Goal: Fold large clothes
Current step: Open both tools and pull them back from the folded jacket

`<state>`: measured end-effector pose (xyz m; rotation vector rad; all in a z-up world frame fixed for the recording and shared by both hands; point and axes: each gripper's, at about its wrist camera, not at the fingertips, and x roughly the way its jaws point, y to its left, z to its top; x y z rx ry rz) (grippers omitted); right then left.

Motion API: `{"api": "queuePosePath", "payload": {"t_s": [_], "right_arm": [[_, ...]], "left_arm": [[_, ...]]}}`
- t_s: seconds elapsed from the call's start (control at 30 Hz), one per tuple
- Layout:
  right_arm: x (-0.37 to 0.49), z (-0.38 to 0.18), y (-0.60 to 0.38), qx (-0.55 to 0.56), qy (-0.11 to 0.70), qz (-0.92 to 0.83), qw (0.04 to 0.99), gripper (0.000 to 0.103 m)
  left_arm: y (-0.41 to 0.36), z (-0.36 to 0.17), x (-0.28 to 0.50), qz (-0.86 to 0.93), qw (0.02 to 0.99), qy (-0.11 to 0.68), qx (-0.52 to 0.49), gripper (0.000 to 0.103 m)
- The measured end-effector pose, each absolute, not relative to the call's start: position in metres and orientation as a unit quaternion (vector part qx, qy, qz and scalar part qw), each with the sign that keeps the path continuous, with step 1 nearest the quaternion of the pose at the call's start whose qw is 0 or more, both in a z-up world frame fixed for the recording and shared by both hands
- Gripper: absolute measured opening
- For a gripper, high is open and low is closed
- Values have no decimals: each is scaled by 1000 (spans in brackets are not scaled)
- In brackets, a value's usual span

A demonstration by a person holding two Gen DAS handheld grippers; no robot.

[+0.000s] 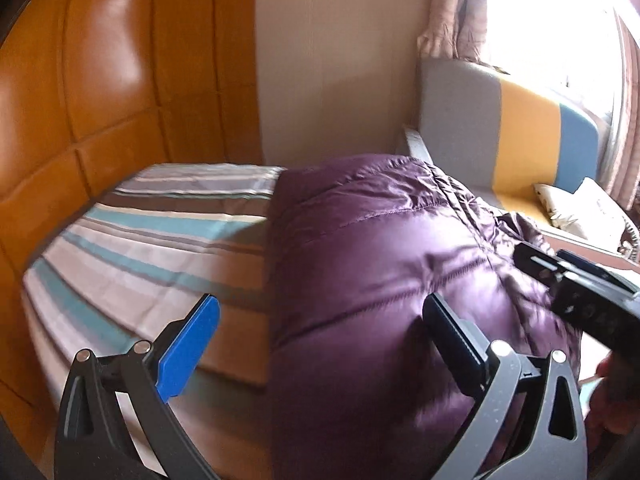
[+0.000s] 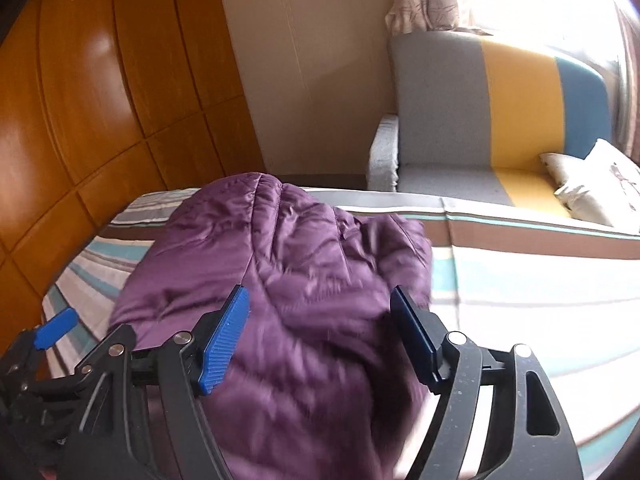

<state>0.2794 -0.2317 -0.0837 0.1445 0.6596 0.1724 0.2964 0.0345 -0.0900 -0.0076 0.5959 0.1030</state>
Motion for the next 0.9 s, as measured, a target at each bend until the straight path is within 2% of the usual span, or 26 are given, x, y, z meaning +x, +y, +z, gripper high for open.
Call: {"api": "queuePosePath", "payload": {"t_s": [0.1,0.17,0.33,0.43,0.67,0.9], "right_arm": [[252,-73,-233,77,319,91,940,75],[233,-69,-233,74,313,86,943,83],[196,-62,-236,84,305,90,944,84],[176,-58,-236,76,295,82,949,90],[140,-58,-238,80,289,77,951,92],[109,-65,-241,76,282,67,954,94]], "left_arm": [[39,-84,262,55,960,274,-12,101],[44,-81,243,54,961,271,-19,101],[50,-79,213,70,955,288,-18,101],[53,-78,193,77,955,286,-10,101],[48,-79,165,110,956,270,12,101],[55,-80,151,105,952,288,-3,101]]}}
